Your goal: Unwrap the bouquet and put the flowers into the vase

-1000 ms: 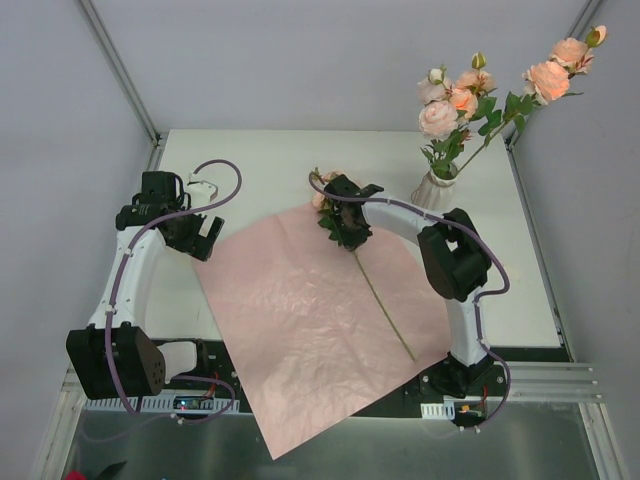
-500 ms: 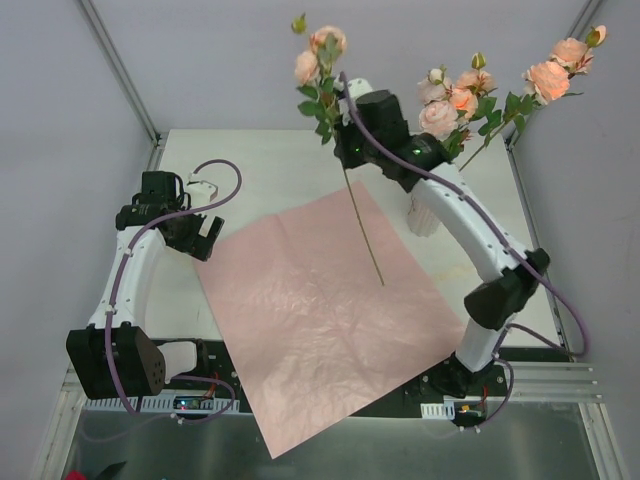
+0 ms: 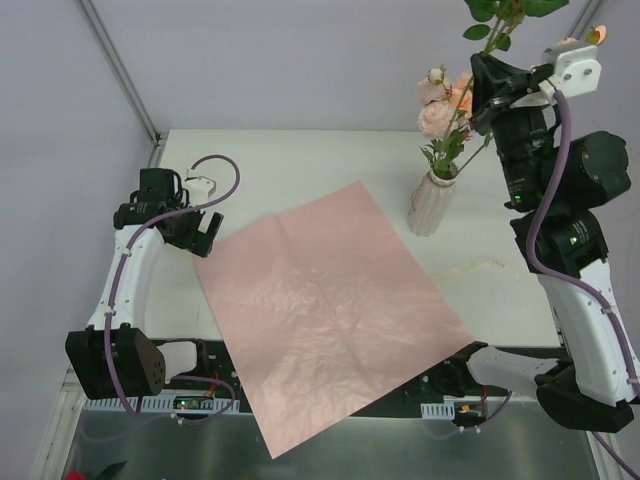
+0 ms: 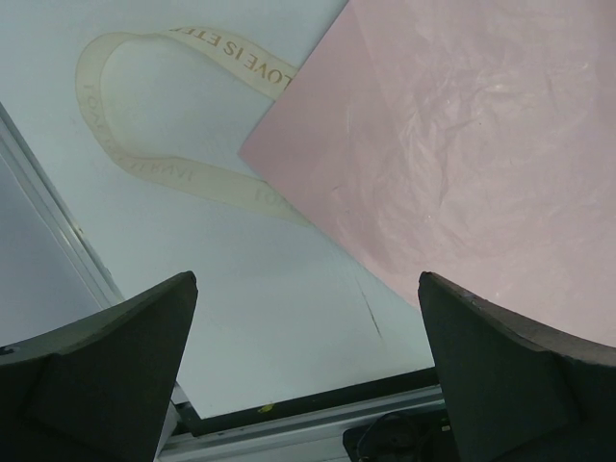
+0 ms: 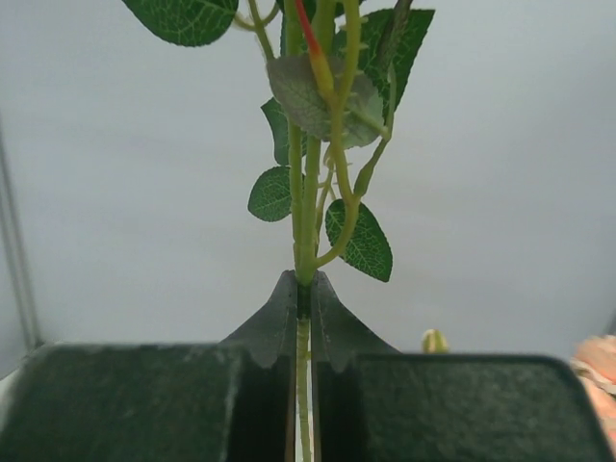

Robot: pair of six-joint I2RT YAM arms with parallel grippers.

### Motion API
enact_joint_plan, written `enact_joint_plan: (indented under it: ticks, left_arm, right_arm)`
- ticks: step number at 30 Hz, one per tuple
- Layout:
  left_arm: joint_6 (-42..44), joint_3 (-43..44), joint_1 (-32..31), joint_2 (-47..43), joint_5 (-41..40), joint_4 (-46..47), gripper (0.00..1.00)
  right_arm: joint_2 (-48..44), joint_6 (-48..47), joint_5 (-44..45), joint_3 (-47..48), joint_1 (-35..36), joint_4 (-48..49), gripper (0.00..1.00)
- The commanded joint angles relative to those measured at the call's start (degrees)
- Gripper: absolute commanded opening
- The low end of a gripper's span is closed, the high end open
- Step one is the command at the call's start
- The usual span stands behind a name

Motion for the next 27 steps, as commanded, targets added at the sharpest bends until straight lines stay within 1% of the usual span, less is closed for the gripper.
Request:
enact_joint_plan:
  ticks: [1, 4, 8, 18, 23, 27]
  left_arm:
    - [-0.41, 2.61, 0.63, -0.59, 2.21, -0.67, 0.99]
    - [-0.15, 2.87, 0.63, -0.59, 2.39, -0.67, 0.99]
    - [-0.41, 3.58, 0.54, 0.02, 2.65, -0.93, 0.99]
    - [-0.24, 3.75, 0.54, 0.11, 2.04, -1.11, 0.99]
    - [0.03, 4.02, 0.63, 0.29, 1.60, -1.20, 0.99]
    - [0.03, 4.10, 0.54, 0.64, 1.68, -1.20, 0.99]
  right_arm:
    - [-3.42, -3.12, 2.10, -4.66, -5.19, 6.07, 0.01]
    - [-4.84, -1.01, 1.57, -6.26, -9.15, 7.03, 0.01]
    - [-5.72, 0.93, 0.69, -10.03, -12.24, 10.46, 0.01]
    - [-3.35, 10.77, -1.68, -13.20, -19.97, 14.85, 0.01]
    - [-3.17, 13.67, -2.47, -14.00, -21.47, 16.00, 0.01]
    - [-2.74, 14.11, -3.09, -14.26, -21.91, 16.18, 0.01]
